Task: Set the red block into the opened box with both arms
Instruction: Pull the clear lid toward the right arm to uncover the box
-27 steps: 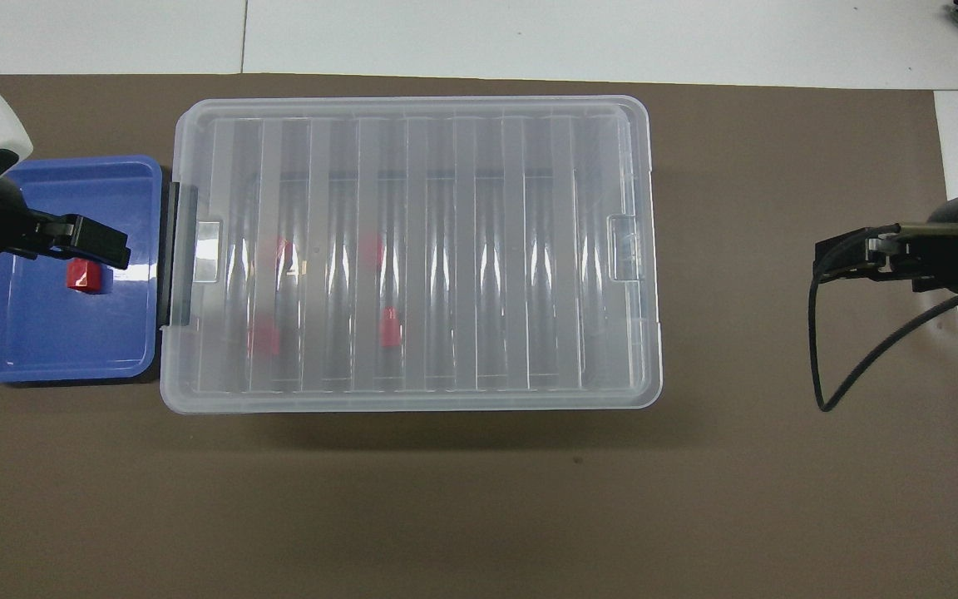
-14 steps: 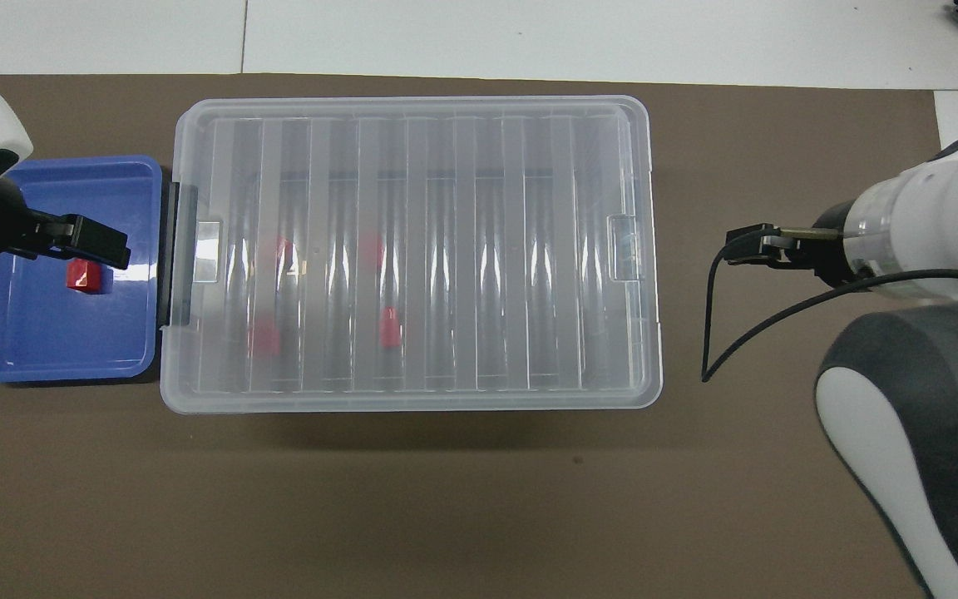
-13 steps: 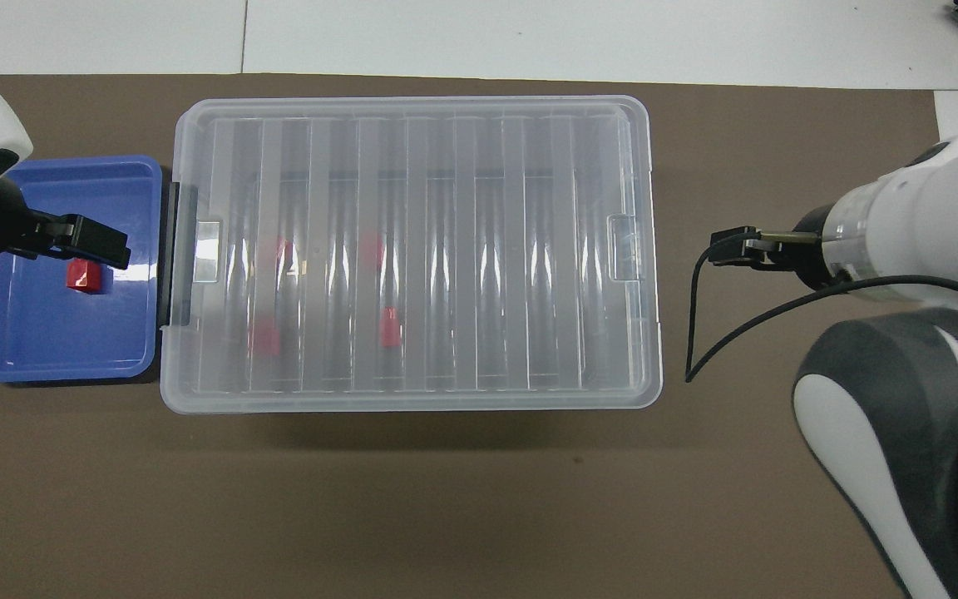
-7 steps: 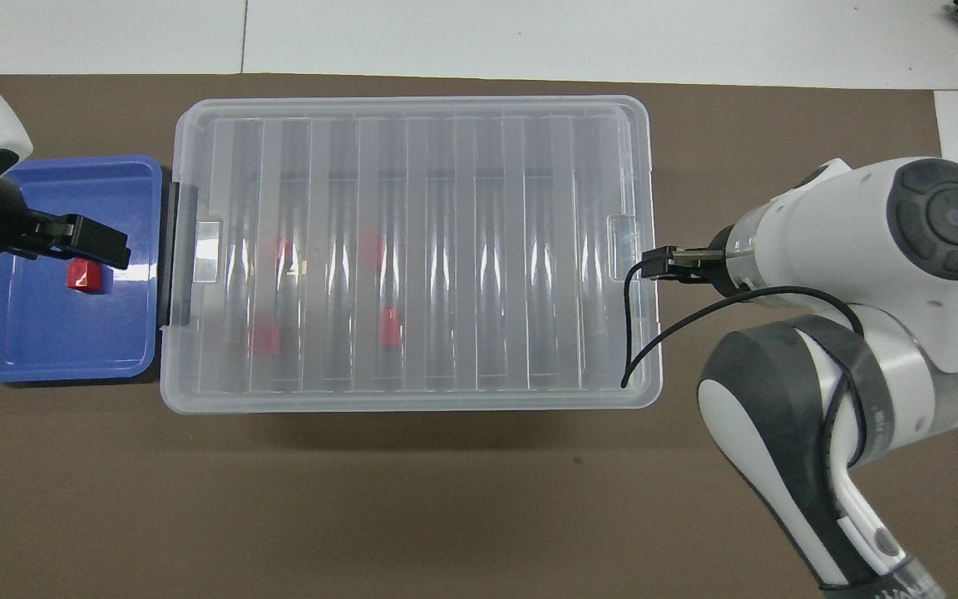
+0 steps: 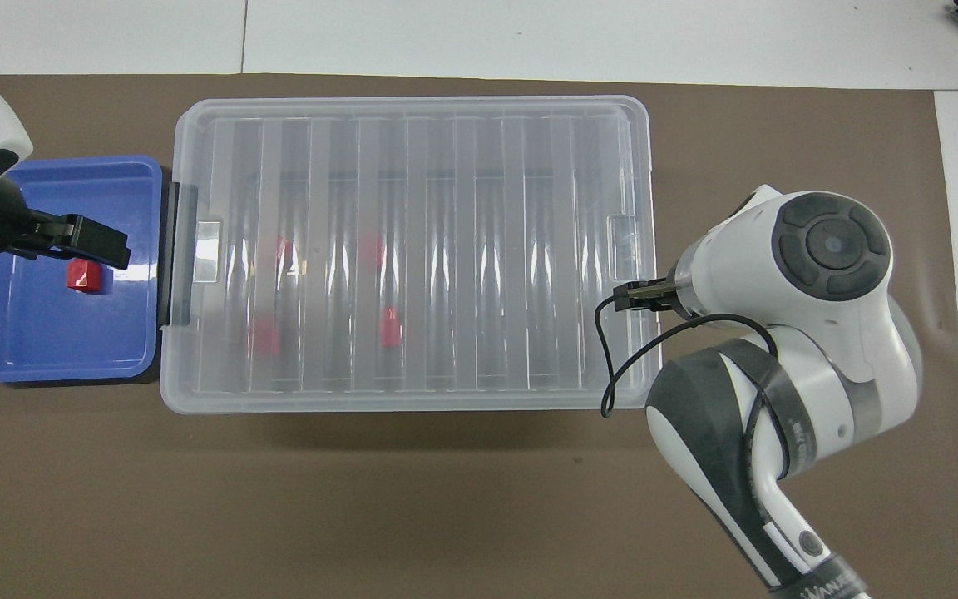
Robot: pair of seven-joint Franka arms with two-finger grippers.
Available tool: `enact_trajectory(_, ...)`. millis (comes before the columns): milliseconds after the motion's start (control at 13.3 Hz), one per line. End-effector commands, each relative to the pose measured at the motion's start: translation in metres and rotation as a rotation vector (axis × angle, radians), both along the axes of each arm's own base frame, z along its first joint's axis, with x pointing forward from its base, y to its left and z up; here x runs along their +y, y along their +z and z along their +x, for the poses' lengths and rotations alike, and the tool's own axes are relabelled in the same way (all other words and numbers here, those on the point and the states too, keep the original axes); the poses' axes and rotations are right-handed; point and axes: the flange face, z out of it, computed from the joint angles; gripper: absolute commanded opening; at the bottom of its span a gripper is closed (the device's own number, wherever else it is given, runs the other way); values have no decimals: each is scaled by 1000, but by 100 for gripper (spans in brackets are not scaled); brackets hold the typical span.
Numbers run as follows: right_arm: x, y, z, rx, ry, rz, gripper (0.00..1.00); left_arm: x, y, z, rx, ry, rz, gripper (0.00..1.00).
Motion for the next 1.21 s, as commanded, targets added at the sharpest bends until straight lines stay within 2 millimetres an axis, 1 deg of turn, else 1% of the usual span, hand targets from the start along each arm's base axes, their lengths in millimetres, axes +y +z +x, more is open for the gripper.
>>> enact_trajectory(0, -11, -4, -13, -1, 73, -28, 100, 1, 3, -8, 4, 3, 14, 100)
enact_trajectory(151, -24, -4, -8, -2, 173, -55, 100, 2, 3, -8, 4, 4, 14, 100)
enact_trajectory(226, -38, -4, -3, -4, 204, -59, 100, 2, 3, -8, 4, 4, 12, 100)
enact_trajectory(377, -56, -5, 4, -10, 251, -61, 100, 2, 3, -8, 4, 4, 14, 100)
enact_trajectory(528, -72, -4, 10, -22, 276, -63, 100, 2, 3, -8, 4, 4, 14, 100)
enact_trajectory(905, -96, -4, 14, -9, 271, -66, 100, 2, 4, -8, 4, 4, 12, 100)
enact_trajectory(1131, -121, -2, 16, 1, 294, -72, 100, 2, 3, -8, 4, 4, 12, 100)
